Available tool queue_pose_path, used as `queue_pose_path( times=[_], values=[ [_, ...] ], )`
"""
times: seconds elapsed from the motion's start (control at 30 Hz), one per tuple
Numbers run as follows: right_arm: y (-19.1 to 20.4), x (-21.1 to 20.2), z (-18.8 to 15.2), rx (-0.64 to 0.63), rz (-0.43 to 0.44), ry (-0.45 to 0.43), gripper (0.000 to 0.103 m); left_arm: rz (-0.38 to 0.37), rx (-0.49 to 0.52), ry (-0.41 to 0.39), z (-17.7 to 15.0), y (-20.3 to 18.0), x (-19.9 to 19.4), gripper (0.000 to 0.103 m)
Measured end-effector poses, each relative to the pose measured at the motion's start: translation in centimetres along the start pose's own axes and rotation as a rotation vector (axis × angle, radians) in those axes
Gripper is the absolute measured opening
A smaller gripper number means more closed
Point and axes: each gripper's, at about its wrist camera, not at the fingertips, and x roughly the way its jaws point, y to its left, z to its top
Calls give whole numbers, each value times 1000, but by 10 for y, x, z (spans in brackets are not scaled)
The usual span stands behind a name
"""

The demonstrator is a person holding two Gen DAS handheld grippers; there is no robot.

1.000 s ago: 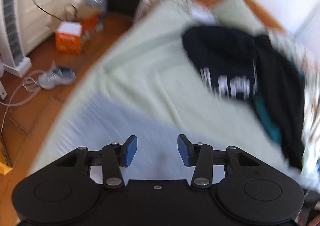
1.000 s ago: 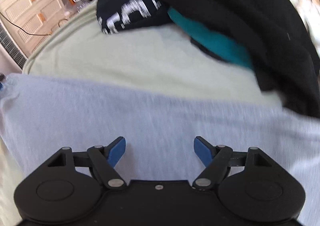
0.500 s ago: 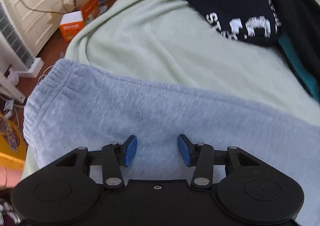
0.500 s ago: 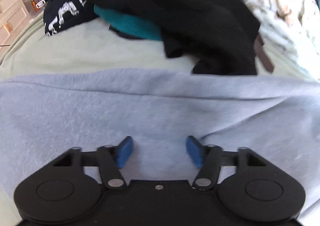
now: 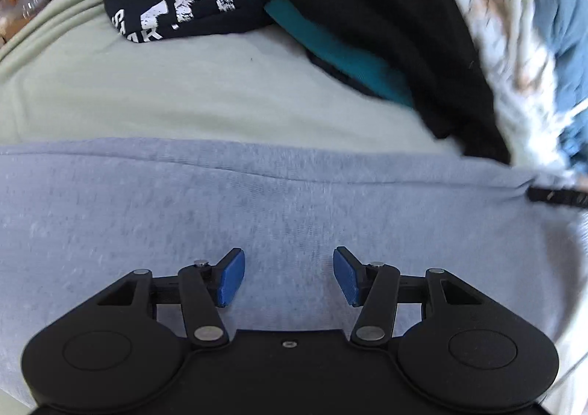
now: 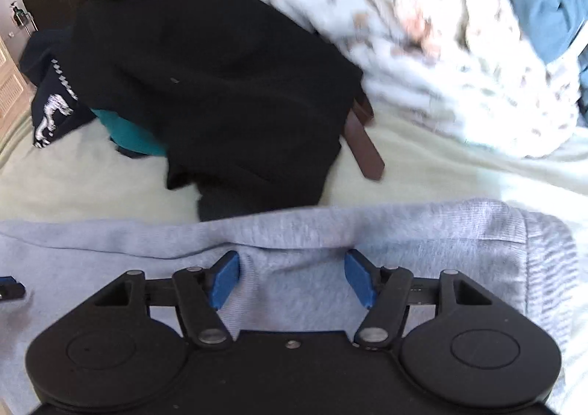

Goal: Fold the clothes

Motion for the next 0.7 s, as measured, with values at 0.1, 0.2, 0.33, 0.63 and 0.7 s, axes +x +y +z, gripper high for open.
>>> queue_pose_path(
  times=[0.1, 0.2, 0.33, 0.63, 0.7],
  values=[
    [-18, 8, 7, 60, 32, -16, 61, 28, -1, 15, 6, 1, 9, 59],
    [-48, 23, 12, 172, 22, -2, 22, 58, -23, 34, 14, -1, 12, 60],
    [-75, 22, 12, 122, 80, 55, 12, 97, -71, 35, 24, -9, 10, 59],
    [-120, -58, -32, 148, 80, -24, 51, -211, 6, -20, 31, -116, -7, 59],
    [-127, -54, -48, 143, 46, 0, 49, -190, 117, 23, 26, -152, 9, 59]
  ],
)
